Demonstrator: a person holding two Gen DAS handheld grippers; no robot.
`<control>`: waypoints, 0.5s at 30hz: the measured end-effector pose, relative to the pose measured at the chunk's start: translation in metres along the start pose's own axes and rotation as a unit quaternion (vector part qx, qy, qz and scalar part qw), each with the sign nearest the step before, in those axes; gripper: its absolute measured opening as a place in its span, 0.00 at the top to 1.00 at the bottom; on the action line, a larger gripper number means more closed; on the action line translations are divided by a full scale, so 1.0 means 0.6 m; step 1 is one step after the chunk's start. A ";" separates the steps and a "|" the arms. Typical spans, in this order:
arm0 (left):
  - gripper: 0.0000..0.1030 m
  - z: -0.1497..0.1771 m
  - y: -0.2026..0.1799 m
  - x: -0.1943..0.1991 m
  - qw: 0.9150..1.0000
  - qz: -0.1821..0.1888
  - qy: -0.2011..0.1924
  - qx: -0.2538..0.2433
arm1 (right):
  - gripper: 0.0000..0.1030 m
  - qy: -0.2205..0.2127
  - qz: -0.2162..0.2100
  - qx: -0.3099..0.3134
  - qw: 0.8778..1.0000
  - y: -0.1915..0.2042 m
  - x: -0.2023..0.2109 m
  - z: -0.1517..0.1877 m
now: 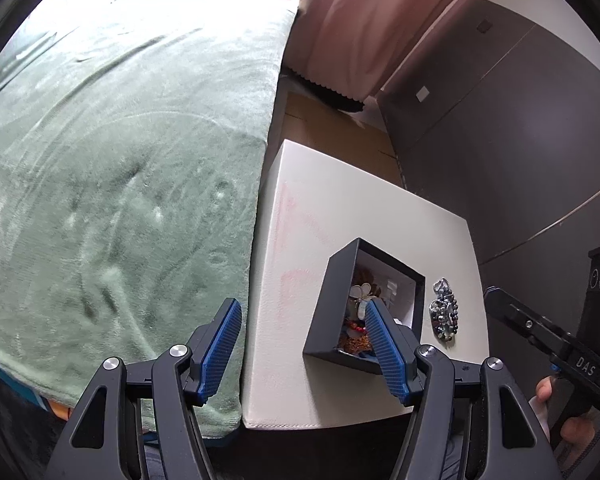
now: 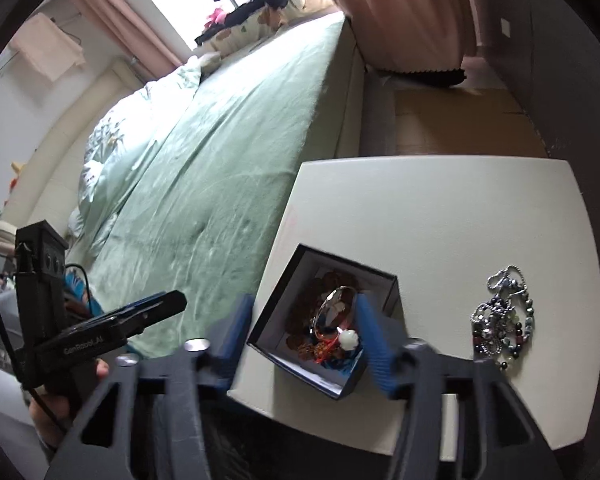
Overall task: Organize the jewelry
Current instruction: 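Carry the hoop over the black box and open the right tool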
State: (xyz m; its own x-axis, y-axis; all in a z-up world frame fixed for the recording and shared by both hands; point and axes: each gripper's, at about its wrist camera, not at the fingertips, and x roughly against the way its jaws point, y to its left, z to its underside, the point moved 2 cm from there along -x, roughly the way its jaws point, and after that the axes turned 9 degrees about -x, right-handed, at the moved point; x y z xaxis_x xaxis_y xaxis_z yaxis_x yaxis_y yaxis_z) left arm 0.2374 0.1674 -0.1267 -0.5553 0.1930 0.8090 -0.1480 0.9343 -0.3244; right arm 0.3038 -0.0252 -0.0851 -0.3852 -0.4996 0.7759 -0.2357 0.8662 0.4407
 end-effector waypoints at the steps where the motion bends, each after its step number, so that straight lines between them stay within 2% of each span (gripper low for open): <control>1: 0.37 0.000 -0.003 0.001 1.000 -0.001 0.000 -0.001 | 0.40 -0.004 -0.004 -0.004 1.000 -0.004 0.007 0.002; 10: 0.37 0.001 -0.075 -0.013 0.999 0.013 0.007 -0.034 | 0.40 -0.032 0.012 -0.049 0.998 -0.078 0.059 0.030; 12: 0.37 0.002 -0.096 -0.018 0.999 0.016 0.009 -0.044 | 0.36 -0.041 0.019 -0.062 0.997 -0.103 0.076 0.034; 14: 0.37 0.004 -0.123 -0.026 0.998 0.021 0.014 -0.056 | 0.25 -0.049 0.021 -0.078 0.996 -0.129 0.093 0.039; 15: 0.37 0.004 -0.133 -0.030 0.998 0.022 0.015 -0.060 | 0.22 -0.052 0.025 -0.084 0.995 -0.139 0.100 0.041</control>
State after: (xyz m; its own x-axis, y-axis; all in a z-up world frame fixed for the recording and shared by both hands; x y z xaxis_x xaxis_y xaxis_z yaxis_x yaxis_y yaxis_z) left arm 0.2570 0.0886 -0.1166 -0.5332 0.2412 0.8109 -0.0241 0.9538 -0.2995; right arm 0.2786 -0.1276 -0.0864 -0.4842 -0.4479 0.7516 -0.0656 0.8752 0.4793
